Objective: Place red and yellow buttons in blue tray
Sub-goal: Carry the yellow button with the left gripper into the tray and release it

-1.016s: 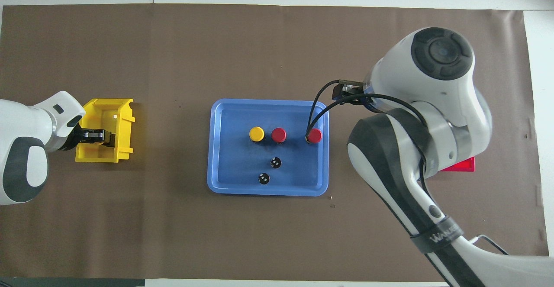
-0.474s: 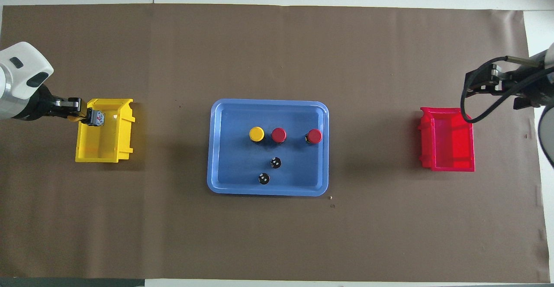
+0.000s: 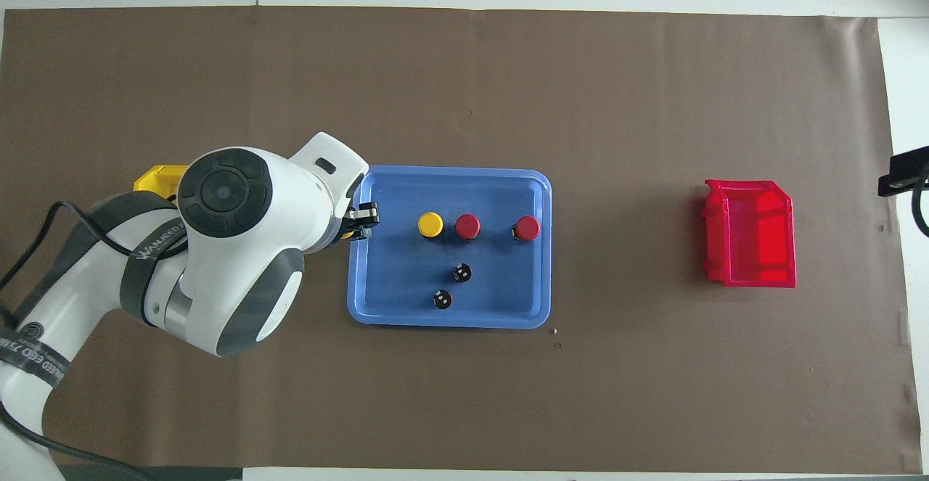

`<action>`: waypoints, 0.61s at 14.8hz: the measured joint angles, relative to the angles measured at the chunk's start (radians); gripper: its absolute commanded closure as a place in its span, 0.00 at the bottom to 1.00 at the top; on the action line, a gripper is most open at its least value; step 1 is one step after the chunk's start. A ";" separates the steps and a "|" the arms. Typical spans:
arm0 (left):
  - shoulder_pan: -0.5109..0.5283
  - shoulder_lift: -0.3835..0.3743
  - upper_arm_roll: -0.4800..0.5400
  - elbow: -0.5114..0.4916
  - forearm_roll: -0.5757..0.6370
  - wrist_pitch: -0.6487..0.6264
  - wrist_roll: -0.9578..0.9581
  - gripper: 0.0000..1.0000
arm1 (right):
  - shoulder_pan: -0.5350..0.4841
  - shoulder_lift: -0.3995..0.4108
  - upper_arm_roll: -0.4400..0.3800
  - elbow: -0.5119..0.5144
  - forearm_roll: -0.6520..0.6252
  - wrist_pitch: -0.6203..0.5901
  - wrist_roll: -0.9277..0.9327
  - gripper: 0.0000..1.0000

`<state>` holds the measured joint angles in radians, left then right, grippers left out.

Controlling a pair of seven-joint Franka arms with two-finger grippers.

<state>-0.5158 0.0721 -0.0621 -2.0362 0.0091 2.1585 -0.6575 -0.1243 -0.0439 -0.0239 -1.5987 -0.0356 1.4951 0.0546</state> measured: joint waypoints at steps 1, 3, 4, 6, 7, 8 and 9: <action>-0.004 0.023 0.000 -0.001 0.000 0.022 -0.010 0.99 | -0.004 0.000 -0.007 0.000 0.000 -0.010 -0.016 0.00; -0.004 0.059 0.002 -0.001 0.000 0.060 -0.013 0.99 | -0.011 0.000 -0.024 -0.001 0.000 -0.010 -0.031 0.00; -0.005 0.073 0.002 -0.001 0.000 0.079 -0.019 0.99 | -0.013 0.000 -0.027 -0.001 0.000 -0.002 -0.033 0.00; -0.006 0.090 0.002 0.000 0.000 0.104 -0.038 0.75 | -0.013 0.000 -0.026 -0.003 0.000 0.029 -0.034 0.00; -0.008 0.093 0.002 0.000 0.000 0.108 -0.042 0.38 | -0.012 0.000 -0.025 -0.006 0.000 0.037 -0.034 0.00; -0.008 0.093 0.002 0.000 0.000 0.110 -0.043 0.18 | -0.012 0.000 -0.024 -0.009 0.000 0.038 -0.034 0.00; -0.009 0.093 0.002 0.001 0.000 0.110 -0.044 0.09 | -0.011 0.000 -0.023 -0.011 0.000 0.038 -0.036 0.00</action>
<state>-0.5246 0.1647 -0.0598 -2.0356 0.0091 2.2688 -0.7010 -0.1358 -0.0439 -0.0469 -1.6094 -0.0357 1.5332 0.0186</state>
